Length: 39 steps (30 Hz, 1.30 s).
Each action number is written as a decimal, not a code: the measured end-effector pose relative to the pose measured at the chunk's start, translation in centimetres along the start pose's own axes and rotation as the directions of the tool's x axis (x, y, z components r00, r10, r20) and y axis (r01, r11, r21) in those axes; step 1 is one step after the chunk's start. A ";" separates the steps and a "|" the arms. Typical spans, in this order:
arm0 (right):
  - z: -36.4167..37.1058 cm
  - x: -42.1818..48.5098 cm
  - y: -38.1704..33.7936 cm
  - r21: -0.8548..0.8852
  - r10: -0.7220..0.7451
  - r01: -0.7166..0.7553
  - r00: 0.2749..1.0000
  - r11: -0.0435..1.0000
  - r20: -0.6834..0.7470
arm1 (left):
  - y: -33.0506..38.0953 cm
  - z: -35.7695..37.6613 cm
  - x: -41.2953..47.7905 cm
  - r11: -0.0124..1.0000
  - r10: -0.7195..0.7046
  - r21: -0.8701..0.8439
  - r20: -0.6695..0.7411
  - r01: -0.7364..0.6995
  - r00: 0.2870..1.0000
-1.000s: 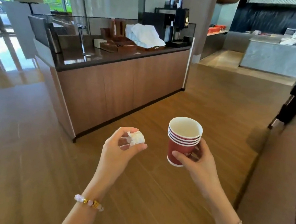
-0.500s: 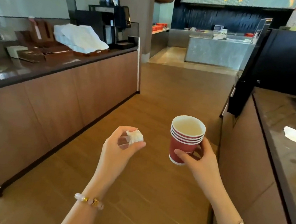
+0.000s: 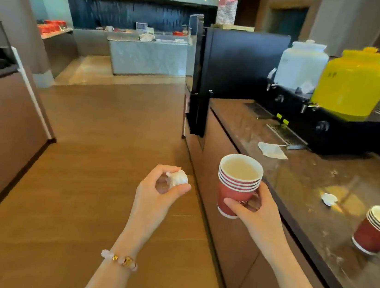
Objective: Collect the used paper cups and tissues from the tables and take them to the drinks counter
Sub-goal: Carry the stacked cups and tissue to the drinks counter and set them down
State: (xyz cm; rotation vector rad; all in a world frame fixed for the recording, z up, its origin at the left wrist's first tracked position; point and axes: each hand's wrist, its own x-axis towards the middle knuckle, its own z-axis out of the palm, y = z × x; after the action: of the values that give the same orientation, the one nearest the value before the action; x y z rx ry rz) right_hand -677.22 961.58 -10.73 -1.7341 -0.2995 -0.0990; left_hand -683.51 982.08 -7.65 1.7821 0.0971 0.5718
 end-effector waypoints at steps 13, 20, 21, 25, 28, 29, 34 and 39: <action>-1.9 3.6 0.8 -0.043 0.118 -0.166 0.842 0.985 -0.526 | -4.1 7.7 14.0 0.990 0.074 -0.141 0.500 -0.004 0.863; -4.9 2.2 2.0 -0.075 0.129 -0.258 0.686 0.963 -0.716 | -4.8 14.8 14.7 0.982 0.124 -0.187 0.706 0.014 0.697; -5.4 2.2 2.2 -0.071 0.130 -0.266 0.667 0.961 -0.734 | -4.7 15.9 14.8 0.981 0.131 -0.192 0.725 0.016 0.676; -7.9 2.7 3.4 -0.050 0.132 -0.276 0.602 0.960 -0.787 | -4.5 20.3 15.4 0.976 0.169 -0.218 0.767 0.003 0.619; -10.1 3.8 4.1 -0.017 0.138 -0.271 0.542 0.962 -0.829 | -4.3 23.9 16.3 0.976 0.188 -0.218 0.800 -0.015 0.570; -10.8 4.3 4.3 -0.006 0.139 -0.264 0.527 0.964 -0.838 | -4.3 25.2 16.6 0.977 0.190 -0.211 0.812 -0.026 0.553; -14.0 6.5 4.8 0.014 0.136 -0.247 0.488 0.969 -0.862 | -4.5 30.9 18.1 0.976 0.212 -0.208 0.847 -0.062 0.487; -15.0 7.3 5.6 -0.001 0.144 -0.295 0.468 0.955 -0.872 | -5.8 34.3 18.3 0.978 0.210 -0.195 0.878 -0.079 0.431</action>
State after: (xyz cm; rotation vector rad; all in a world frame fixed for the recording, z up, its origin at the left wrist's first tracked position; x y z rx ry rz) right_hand -667.23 947.06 -11.62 -1.6317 0.7246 -0.8126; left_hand -651.57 959.84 -13.15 1.7596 -0.8464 -0.3381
